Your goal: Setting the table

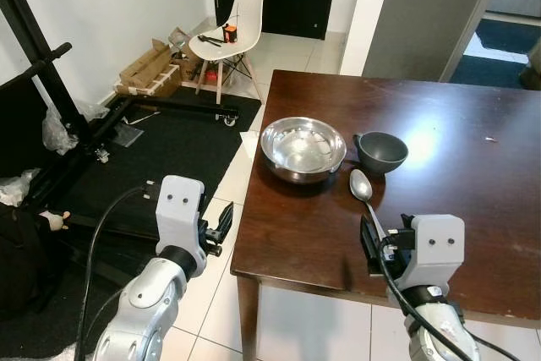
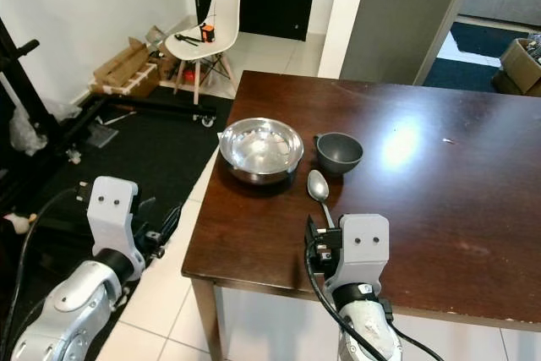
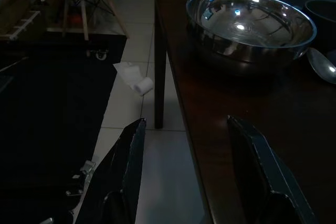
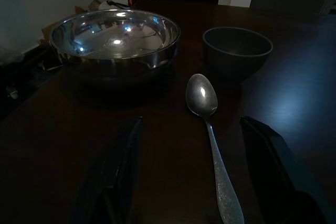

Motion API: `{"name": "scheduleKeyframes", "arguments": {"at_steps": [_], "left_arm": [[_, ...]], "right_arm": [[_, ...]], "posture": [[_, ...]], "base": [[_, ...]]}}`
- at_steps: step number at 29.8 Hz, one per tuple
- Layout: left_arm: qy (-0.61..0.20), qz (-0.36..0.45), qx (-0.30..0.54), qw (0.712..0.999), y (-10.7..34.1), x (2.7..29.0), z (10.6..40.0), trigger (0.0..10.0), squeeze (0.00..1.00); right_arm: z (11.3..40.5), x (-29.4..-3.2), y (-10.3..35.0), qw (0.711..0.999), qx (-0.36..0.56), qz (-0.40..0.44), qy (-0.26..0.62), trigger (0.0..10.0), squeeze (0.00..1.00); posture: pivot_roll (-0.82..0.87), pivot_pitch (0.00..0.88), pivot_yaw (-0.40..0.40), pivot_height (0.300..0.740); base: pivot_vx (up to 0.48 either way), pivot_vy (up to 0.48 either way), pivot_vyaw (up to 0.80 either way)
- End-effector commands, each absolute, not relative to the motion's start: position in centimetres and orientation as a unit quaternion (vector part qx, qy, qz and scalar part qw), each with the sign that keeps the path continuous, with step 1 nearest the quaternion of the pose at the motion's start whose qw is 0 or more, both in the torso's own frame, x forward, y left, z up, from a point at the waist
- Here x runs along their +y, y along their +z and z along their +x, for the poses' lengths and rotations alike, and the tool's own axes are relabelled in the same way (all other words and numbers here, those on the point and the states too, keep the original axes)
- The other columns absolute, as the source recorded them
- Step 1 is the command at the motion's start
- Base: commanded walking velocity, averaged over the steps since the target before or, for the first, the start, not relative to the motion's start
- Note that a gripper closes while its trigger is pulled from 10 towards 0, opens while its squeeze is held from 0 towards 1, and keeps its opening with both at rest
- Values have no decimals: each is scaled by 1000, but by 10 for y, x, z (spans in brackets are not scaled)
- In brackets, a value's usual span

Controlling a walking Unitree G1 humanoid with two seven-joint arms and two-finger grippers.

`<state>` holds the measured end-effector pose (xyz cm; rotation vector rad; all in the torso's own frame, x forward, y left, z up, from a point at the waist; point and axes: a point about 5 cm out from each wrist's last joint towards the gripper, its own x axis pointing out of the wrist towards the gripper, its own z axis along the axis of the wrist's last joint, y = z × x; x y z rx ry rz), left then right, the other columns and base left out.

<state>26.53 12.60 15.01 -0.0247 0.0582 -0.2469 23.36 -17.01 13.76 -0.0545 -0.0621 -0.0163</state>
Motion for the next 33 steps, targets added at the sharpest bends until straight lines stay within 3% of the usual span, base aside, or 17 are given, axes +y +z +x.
{"name": "scheduleKeyframes", "arguments": {"at_steps": [1, 23, 33], "left_arm": [[-120, -8, 38, 992, 146, 126, 265, 10000, 0], [-120, -6, 40, 992, 145, 126, 266, 10000, 0], [-123, -7, 39, 992, 146, 126, 265, 10000, 0]], "right_arm": [[234, -171, 135, 999, -26, -28, -9, 10000, 0], [235, -168, 132, 1000, -23, -10, -7, 10000, 0], [238, -162, 128, 998, 0, 59, 6, 10000, 0]], "posture": [[-97, 10, 59, 740], [-90, 7, 66, 740], [-82, 6, 67, 740]], "base": [[0, 0, 0], [0, 0, 0], [-344, 0, 0]]}}
